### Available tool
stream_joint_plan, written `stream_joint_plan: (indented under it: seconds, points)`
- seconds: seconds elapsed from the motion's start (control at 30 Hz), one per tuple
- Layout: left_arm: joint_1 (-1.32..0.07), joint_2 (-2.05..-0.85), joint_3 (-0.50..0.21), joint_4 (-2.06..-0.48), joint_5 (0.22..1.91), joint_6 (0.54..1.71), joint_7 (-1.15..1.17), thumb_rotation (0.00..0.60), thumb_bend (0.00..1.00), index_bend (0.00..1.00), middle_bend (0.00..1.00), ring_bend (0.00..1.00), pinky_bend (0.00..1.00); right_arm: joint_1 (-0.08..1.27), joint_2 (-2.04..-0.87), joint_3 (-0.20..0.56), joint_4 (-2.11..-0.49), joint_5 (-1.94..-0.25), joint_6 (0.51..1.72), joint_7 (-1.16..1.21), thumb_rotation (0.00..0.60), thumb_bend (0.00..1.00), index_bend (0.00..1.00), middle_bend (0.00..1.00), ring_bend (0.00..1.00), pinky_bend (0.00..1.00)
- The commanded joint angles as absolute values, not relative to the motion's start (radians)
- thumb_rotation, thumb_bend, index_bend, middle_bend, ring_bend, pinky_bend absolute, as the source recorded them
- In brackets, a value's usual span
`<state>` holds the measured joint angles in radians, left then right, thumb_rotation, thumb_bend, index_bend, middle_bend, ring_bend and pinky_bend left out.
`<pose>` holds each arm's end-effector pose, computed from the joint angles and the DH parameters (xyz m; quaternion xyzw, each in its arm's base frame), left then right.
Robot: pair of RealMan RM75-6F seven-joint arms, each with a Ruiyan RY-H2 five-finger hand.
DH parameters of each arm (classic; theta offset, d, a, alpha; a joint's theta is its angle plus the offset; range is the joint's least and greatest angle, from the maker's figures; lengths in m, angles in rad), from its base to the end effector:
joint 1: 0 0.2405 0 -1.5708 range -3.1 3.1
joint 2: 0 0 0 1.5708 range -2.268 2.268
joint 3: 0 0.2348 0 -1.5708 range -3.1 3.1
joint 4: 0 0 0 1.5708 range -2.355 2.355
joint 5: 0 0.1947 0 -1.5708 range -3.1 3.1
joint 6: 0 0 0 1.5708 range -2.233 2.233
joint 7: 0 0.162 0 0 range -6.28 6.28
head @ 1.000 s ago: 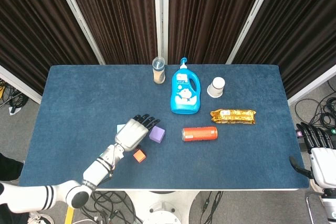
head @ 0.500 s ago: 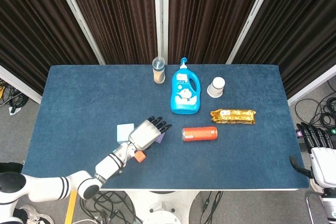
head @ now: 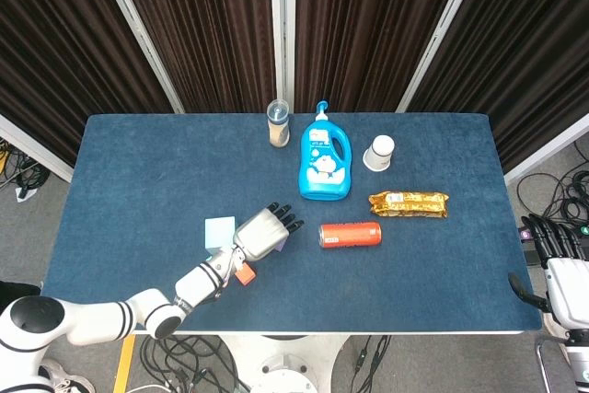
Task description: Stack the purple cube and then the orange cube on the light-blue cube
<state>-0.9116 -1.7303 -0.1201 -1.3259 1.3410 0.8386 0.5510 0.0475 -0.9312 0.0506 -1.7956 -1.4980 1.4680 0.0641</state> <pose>-0.0569 0.3197 -0.0804 -0.8711 -0.1482 -0.3311 0.3310 -0.2708 -0.1841 0.1987 0.5795 -0.4200 0.3926 0.5776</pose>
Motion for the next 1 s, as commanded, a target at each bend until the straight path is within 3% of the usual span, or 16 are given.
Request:
stream_joint_plan:
  seconds: [0.03,1.0]
  points:
    - [-0.919,-1.742,-0.118,-1.303,1.347,0.838,0.541,0.600,0.16,0.25,0.38,0.19,0.28,0.048,-0.931,0.050,-1.796,-1.497,1.466,0.065,0.600,0.23,0.04,0.06,0.00,0.00]
    - [-0.944,-1.794,-0.093,-1.166,1.376,0.835,0.477,0.600,0.26,0.33,0.53,0.24,0.29,0.053,-0.922,0.053,-1.798,-1.486,1.453,0.077,0.600,0.23,0.04,0.06,0.00,0.00]
